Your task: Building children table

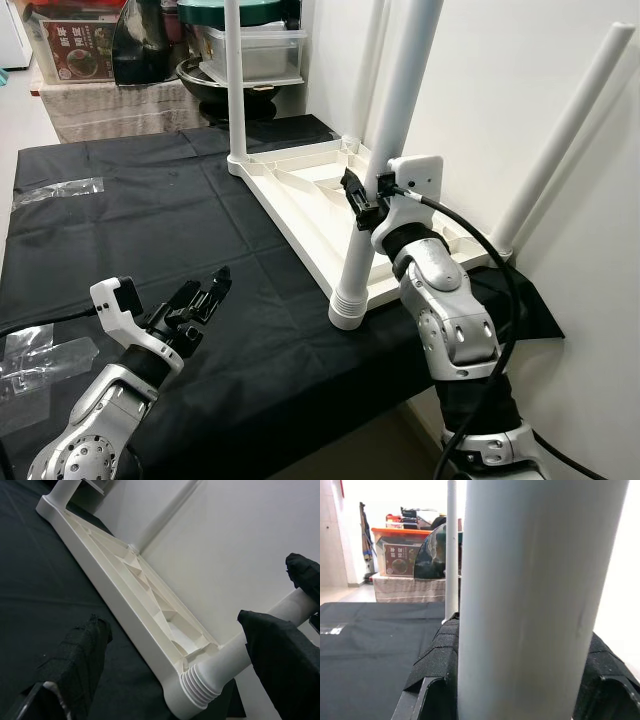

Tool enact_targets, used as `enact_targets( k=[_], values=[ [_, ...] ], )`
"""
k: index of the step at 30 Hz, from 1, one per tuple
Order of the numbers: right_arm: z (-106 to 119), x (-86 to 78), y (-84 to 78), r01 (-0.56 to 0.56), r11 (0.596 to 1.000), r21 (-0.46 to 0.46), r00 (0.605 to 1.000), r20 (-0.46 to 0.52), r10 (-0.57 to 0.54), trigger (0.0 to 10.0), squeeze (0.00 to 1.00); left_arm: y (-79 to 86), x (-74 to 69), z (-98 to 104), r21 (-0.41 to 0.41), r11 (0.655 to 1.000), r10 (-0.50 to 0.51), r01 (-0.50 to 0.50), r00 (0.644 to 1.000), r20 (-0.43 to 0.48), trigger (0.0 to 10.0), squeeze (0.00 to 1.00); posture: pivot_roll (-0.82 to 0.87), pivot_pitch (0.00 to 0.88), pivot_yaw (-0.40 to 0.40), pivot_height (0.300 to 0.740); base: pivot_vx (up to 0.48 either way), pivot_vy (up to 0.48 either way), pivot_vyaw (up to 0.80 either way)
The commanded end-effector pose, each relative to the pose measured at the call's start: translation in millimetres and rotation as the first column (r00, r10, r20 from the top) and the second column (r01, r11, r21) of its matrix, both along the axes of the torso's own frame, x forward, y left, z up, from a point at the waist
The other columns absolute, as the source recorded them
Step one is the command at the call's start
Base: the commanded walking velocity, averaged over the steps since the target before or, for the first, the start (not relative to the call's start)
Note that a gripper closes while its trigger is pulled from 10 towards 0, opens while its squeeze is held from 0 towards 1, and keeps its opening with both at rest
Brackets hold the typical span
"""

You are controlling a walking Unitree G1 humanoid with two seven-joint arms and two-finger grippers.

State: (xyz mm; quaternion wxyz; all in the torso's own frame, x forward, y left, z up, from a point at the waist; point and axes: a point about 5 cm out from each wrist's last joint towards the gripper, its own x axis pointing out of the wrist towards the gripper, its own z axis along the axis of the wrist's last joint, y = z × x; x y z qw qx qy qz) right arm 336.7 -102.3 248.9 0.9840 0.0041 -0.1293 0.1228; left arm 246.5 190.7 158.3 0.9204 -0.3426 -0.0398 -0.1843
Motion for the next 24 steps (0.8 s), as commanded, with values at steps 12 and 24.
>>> enact_targets(
  k=[12,24],
  values=[
    [6.1,1.6,-7.0,-0.057,0.998,0.022,0.998,-0.012,0.058,10.0,1.0,-2.5,1.8,-4.3,0.014,1.0,-0.017,0.017,1.0,-0.018,10.0,0.0,0.04,0.0,-0.077,0.74,0.0,0.0,0.0],
    [14.8,0.8,-9.6,-0.112,0.994,0.017,0.994,0.011,0.112,10.0,1.0,-1.8,2.1,-4.2,0.015,1.0,-0.017,0.017,1.0,-0.018,10.0,0.0,0.04,0.0,-0.077,0.74,0.0,0.0,0.0]
  ],
)
